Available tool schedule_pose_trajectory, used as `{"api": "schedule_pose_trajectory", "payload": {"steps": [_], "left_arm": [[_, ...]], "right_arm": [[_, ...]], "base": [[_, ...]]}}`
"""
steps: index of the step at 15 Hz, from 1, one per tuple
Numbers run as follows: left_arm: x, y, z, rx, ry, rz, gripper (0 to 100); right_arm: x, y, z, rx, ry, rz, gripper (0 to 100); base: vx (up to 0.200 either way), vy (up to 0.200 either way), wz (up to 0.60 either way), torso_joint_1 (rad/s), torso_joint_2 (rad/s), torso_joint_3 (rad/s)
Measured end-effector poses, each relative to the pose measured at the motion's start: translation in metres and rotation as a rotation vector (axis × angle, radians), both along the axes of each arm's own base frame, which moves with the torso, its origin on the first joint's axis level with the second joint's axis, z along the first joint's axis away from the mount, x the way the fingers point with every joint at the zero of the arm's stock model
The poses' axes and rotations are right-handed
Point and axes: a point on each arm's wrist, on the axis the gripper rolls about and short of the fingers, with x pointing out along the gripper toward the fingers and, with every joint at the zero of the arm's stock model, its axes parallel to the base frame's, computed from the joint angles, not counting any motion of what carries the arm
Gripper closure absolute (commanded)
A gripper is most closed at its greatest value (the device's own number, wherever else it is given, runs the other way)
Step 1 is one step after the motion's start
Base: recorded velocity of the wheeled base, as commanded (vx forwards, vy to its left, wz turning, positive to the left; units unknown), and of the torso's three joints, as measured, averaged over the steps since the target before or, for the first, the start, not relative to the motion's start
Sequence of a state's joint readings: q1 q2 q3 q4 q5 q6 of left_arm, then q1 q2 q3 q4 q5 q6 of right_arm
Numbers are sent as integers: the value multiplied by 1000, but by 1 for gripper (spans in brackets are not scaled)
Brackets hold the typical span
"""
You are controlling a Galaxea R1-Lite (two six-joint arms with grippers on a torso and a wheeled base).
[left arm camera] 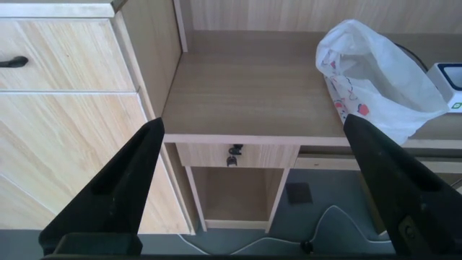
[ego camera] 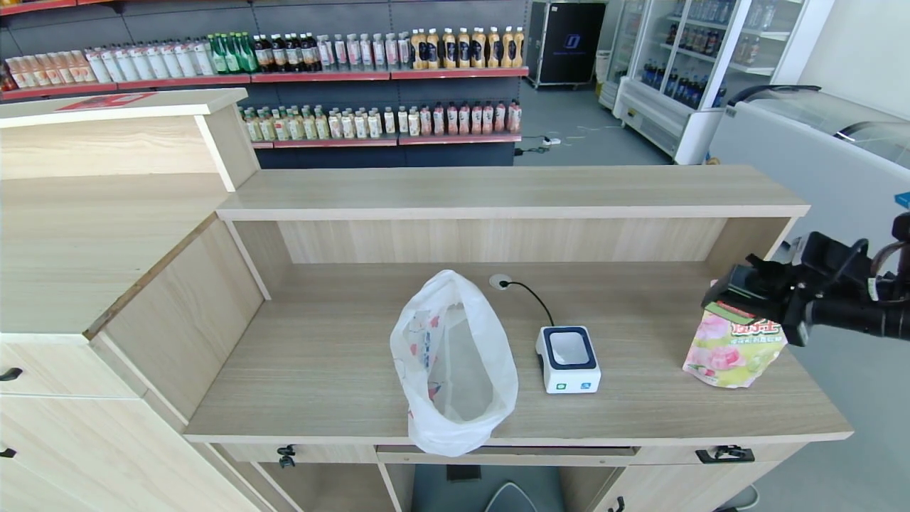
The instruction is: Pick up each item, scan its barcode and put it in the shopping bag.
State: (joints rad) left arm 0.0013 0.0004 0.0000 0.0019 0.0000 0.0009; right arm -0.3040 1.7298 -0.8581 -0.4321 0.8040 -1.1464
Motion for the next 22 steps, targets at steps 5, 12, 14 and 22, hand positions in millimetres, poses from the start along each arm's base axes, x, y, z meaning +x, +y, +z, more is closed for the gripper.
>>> {"api": "schedule_pose_trajectory", "payload": {"steps": [5, 12, 14, 22], "left_arm": [[0, 0, 0, 0, 0, 0, 0], [0, 0, 0, 0, 0, 0, 0], [0, 0, 0, 0, 0, 0, 0], [0, 0, 0, 0, 0, 0, 0]], "right_arm": [[-61, 14, 26, -523, -463, 290, 100], [-106, 109, 60, -1019, -1361, 645, 100], [-122, 129, 60, -1050, -1518, 680, 100], [-174, 150, 81, -845, -1661, 737, 100]], "base": [[0, 0, 0, 0, 0, 0], [0, 0, 0, 0, 0, 0], [0, 0, 0, 0, 0, 0], [0, 0, 0, 0, 0, 0]]}}
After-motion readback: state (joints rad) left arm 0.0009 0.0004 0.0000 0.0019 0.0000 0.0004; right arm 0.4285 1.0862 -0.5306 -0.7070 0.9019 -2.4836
